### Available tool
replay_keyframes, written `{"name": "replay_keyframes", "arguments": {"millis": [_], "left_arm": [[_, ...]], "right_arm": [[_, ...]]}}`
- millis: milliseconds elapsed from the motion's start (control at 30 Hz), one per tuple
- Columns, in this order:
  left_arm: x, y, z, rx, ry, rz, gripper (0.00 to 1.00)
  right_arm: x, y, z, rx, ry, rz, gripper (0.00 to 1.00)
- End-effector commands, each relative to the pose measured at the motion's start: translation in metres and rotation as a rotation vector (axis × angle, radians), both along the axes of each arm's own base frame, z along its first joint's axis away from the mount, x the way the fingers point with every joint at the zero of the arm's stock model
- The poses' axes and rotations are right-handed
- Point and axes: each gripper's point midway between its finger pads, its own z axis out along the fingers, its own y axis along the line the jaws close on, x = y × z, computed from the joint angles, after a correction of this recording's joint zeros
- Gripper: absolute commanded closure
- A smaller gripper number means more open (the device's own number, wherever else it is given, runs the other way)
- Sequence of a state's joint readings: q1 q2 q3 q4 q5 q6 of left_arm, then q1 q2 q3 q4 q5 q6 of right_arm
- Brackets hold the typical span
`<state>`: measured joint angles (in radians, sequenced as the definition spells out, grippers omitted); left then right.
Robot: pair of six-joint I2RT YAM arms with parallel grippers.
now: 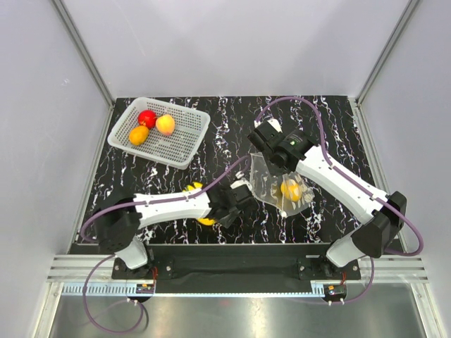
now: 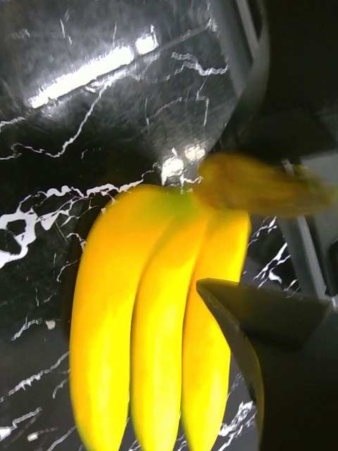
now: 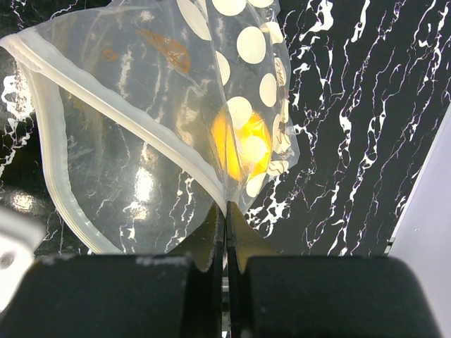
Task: Place the food in the zip-top bag and seal the zipper
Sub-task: Adjust the fake fruit, then place the fake fruit in the zipper food storage bag.
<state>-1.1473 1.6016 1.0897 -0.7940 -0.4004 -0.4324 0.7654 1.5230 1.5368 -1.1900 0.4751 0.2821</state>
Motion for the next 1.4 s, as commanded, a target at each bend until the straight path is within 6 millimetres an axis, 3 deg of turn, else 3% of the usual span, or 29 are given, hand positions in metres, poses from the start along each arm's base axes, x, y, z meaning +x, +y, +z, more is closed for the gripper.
{"name": "replay_keyframes", "arguments": {"millis": [0,67,133,300,367,400,500,667,700,767,800,900,1000,1133,1167,1367], "left_arm": [[0.009,-0.006,0.002,0.018,-0.039,0.001,0.43],[0.008,-0.007,-0.002,0.024,-0.028,0.003,0.57],[0.007,-0.008,0.001,0.017,-0.029,0.001,0.64],[0.008,-0.009,0.029,-0.018,-0.08,-0.002,0.79],[0.006,-0.012,0.058,-0.111,-0.113,-0.007,0.8],[0.006,-0.013,0.057,-0.118,-0.108,-0.012,0.8],[-0.001,-0.02,0.089,-0.264,-0.122,-0.034,0.81],[-0.019,-0.031,0.157,-0.593,-0.148,-0.102,0.81],[-0.03,-0.031,0.177,-0.685,-0.136,-0.141,0.81],[-0.041,-0.032,0.197,-0.79,-0.133,-0.187,0.81],[-0.053,-0.035,0.223,-0.908,-0.134,-0.243,0.81],[-0.075,-0.038,0.255,-1.066,-0.128,-0.366,0.81],[-0.091,-0.043,0.274,-1.155,-0.121,-0.478,0.81],[-0.099,-0.053,0.292,-1.257,-0.131,-0.536,0.82],[-0.101,-0.056,0.305,-1.31,-0.146,-0.559,0.82],[-0.101,-0.068,0.329,-1.458,-0.171,-0.574,0.82]], "right_arm": [[-0.001,-0.001,0.015,0.034,-0.04,0.015,1.0],[-0.002,-0.001,0.015,0.032,-0.039,0.016,1.0],[-0.001,-0.002,0.016,0.033,-0.041,0.013,1.0],[0.0,0.001,0.015,0.032,-0.039,0.016,1.0],[0.001,0.001,0.014,0.031,-0.038,0.016,1.0],[0.001,0.002,0.015,0.033,-0.039,0.015,1.0],[0.001,0.002,0.014,0.033,-0.037,0.016,1.0],[0.001,0.003,0.014,0.038,-0.033,0.014,1.0],[0.001,0.003,0.014,0.038,-0.032,0.016,1.0],[0.001,0.004,0.014,0.041,-0.029,0.016,1.0],[0.001,0.004,0.014,0.041,-0.03,0.016,1.0],[0.001,0.006,0.015,0.05,-0.03,0.019,1.0],[0.0,0.009,0.019,0.072,-0.033,0.029,1.0],[-0.001,0.011,0.021,0.091,-0.033,0.037,1.0],[-0.002,0.011,0.022,0.095,-0.032,0.037,1.0],[-0.002,0.012,0.028,0.11,-0.039,0.037,1.0]]}}
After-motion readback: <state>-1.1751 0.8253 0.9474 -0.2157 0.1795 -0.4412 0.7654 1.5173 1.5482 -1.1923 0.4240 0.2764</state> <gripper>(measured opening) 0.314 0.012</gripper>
